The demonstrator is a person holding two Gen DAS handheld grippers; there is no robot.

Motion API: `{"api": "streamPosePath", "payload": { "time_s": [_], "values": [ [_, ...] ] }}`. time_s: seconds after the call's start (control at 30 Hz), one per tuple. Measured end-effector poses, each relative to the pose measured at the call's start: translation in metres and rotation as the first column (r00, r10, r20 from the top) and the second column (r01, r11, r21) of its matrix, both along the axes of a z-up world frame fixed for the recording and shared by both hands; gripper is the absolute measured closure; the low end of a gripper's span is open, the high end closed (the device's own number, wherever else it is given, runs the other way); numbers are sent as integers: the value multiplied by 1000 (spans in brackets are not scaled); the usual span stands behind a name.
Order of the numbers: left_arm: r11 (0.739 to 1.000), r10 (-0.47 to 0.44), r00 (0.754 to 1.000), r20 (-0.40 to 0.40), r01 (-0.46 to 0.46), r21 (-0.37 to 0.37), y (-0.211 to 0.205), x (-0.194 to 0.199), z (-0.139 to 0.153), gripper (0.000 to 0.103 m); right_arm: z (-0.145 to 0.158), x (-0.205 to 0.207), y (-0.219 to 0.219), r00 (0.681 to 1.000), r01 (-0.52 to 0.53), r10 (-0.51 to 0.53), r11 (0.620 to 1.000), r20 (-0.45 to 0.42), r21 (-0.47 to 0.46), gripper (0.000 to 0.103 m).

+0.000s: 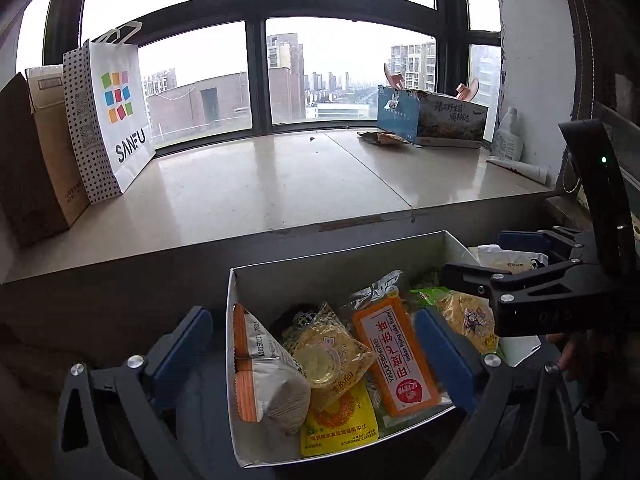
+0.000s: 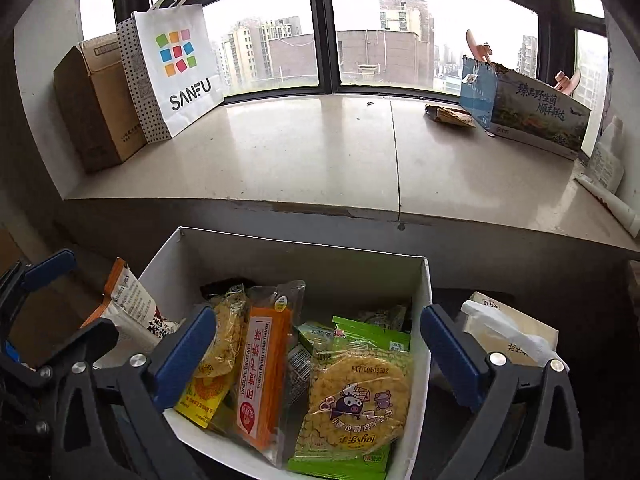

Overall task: Organize snacks
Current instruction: 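Carry the cake pack and jelly cup into the box and open both grippers, then withdraw both grippers toward the last snacks on the table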

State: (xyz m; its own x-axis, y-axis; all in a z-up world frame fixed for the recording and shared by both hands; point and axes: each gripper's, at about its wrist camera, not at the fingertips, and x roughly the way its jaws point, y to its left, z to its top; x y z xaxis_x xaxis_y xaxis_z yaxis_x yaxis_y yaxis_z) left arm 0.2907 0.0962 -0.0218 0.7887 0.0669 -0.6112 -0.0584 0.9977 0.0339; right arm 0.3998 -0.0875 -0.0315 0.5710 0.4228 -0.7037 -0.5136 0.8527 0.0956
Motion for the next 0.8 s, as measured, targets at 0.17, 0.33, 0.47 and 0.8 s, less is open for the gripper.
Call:
{"api": "streamPosePath", "payload": {
  "time_s": [0.17,0.33,0.47,0.8],
  "values": [
    [1000,-5,1000,9,5,8,-5,-11,0,0,2,-13,-9,1000,12,-12,1000,19,10,0],
    [1000,-9,1000,21,9,-30,-6,-26,6,0,17,-38,-8,996,-24,24,1000,83,-2,0],
    [995,-32,997,71,39,-91,-4,-60,15,0,30,-68,-21,991,-54,49,998,126,35,0],
    [983,-101,978,181,126,-133,-24,-170,11,0,32,-164,-86,980,-121,91,979,177,164,0]
  ]
}}
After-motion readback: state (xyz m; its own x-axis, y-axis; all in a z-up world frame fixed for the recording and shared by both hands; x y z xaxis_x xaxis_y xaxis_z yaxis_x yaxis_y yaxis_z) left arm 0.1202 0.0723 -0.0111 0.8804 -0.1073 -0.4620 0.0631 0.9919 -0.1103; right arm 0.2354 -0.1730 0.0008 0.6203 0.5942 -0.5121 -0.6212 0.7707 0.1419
